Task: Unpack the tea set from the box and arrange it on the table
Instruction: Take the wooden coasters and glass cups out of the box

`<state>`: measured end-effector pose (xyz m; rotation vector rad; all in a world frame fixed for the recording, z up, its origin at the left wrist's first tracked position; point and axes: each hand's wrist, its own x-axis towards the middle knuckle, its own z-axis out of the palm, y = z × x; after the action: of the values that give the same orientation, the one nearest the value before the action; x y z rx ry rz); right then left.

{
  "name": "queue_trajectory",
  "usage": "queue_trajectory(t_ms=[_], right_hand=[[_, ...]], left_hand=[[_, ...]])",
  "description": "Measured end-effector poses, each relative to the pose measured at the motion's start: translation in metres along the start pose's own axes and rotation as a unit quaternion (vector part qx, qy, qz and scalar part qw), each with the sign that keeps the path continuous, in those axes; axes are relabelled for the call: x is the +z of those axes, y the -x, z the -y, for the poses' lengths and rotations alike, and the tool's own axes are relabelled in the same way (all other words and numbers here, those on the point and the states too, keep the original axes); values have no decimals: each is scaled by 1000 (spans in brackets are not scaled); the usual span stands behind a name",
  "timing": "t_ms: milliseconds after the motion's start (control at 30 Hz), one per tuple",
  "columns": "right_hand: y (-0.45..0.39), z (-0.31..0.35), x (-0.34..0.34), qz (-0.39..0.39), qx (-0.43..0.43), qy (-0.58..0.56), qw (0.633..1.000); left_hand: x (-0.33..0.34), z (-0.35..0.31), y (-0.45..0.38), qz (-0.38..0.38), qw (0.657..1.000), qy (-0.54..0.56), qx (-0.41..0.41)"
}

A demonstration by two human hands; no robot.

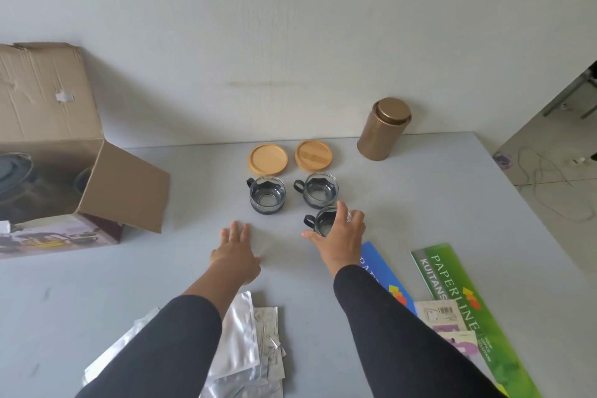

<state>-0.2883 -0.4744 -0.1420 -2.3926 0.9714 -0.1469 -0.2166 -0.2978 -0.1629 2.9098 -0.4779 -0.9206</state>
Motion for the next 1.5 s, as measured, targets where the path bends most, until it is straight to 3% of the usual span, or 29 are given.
queue_trajectory(t_ms=[133,267,400,567,733,867,1100,1300,1500], right_hand=[[4,2,-2,-15,-3,71,997],[6,17,-10,-89,-52,89,991],[4,51,-16,-157,-146,56,975],[15,122,-11,-149,-236,10,960],[38,208,9,-143,-324,-38,934],[67,279,39,-91,-359,-50,928],[116,374,104,65,-361,39,930],[124,392,133,176,-239,119,947],[115,398,149,181,-188,133,956]], left_hand=[[-5,4,2,8,1000,-6,15],[-21,6,11,4,999,-12,44],[-49,13,24,-65,994,-20,86],[-108,50,37,-149,982,-14,119],[-165,127,46,-222,969,11,105],[-190,214,57,-230,970,13,75],[-196,342,52,-215,975,59,5],[-191,364,36,-183,981,51,26],[-184,360,17,-159,984,54,58]])
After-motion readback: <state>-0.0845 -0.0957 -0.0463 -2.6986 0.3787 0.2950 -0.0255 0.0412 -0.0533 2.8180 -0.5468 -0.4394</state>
